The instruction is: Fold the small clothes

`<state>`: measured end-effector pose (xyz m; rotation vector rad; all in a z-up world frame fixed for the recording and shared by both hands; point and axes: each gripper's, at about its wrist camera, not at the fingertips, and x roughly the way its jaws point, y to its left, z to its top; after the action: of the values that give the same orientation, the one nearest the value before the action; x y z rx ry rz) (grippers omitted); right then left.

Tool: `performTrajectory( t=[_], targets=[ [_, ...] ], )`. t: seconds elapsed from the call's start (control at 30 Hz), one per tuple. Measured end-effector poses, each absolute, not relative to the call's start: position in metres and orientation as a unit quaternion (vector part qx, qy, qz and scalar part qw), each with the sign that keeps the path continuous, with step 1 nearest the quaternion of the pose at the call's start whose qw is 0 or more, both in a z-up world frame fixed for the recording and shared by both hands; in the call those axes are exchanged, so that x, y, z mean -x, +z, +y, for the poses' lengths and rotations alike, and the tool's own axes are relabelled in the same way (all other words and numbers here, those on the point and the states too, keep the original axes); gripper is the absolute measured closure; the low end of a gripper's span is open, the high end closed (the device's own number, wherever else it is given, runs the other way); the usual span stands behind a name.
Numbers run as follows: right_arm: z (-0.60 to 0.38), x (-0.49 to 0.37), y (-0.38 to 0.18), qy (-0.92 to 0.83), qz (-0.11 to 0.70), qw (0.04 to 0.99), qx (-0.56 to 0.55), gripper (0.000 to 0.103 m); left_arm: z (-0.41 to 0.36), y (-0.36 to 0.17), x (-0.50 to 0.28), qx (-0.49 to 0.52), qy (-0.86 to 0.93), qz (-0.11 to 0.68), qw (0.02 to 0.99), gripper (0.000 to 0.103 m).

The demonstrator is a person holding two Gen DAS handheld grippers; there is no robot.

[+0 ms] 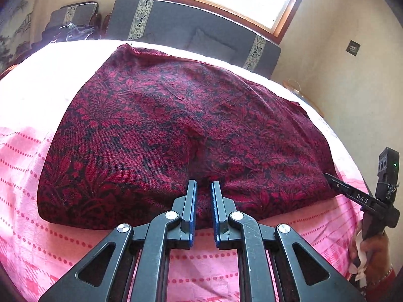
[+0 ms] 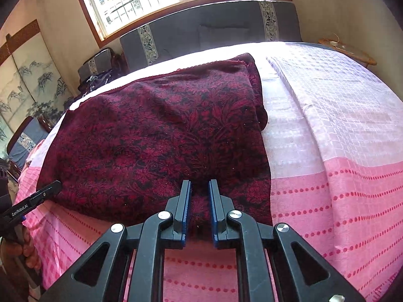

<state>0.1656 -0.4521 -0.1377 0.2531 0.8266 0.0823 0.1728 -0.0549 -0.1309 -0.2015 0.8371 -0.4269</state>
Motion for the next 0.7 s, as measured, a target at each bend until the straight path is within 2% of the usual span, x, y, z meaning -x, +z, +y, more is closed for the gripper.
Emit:
performTrajectory(
  t=[0.47,0.7],
  targets=[
    [-0.437,-0.163,-0.136,0.022,0.401,0.911,-0.097,0.091,-0.053,-0.13,-0.174,0.107,-0.211,0.403,0.884,0.091],
    [-0.437,-0.163,-0.136,0.02,0.402,0.911,-0.094,0.091,-0.026,-0.132,-0.174,0.182,-0.271,0.391,0.861,0.089]
  ],
)
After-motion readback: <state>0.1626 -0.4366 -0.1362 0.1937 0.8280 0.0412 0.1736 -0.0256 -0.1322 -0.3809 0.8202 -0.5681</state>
